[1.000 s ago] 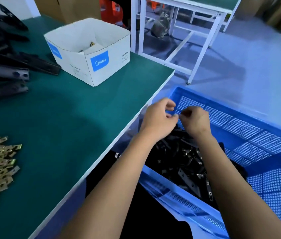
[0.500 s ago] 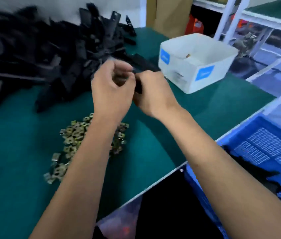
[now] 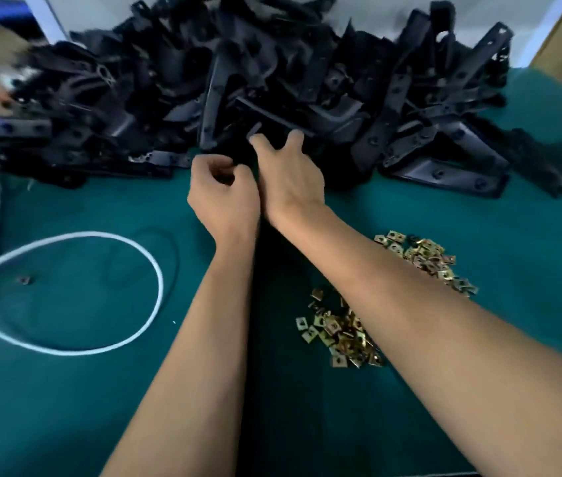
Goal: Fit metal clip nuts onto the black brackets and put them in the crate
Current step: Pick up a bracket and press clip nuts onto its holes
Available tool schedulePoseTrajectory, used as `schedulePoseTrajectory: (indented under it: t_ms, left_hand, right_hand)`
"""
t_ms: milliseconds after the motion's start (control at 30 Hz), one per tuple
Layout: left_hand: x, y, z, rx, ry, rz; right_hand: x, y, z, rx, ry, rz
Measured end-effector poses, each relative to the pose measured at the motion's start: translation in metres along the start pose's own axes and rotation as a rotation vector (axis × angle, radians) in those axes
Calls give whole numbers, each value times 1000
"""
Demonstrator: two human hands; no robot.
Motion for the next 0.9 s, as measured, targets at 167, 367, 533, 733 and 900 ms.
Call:
schedulePoseTrajectory:
  t_ms: [167, 367, 533, 733, 900]
  left_hand:
    - [5, 6, -12, 54, 1, 21]
    - [12, 12, -24, 88, 41, 128]
    - [27, 16, -40, 256, 282, 453]
    - [14, 49, -61, 666, 568, 838]
    - [-2, 52, -56, 781, 803, 893]
  right_hand:
    - [-18, -9, -10, 28, 163, -76]
    - [-33, -4, 3, 113, 158, -189]
    - [-46, 2, 55, -243, -217, -144]
    - [-40, 23, 107, -535, -684, 156]
    - [-40, 45, 65, 152, -920, 188]
Point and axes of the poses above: each hand's wrist, its own y-axis away from the middle knuckle, its own z-axis out of the back of the hand, x = y × z, the point moved 7 cm from there along -y, towards the middle knuckle, and after that the axes turned 13 degrees about -x, right-handed, at the moved point
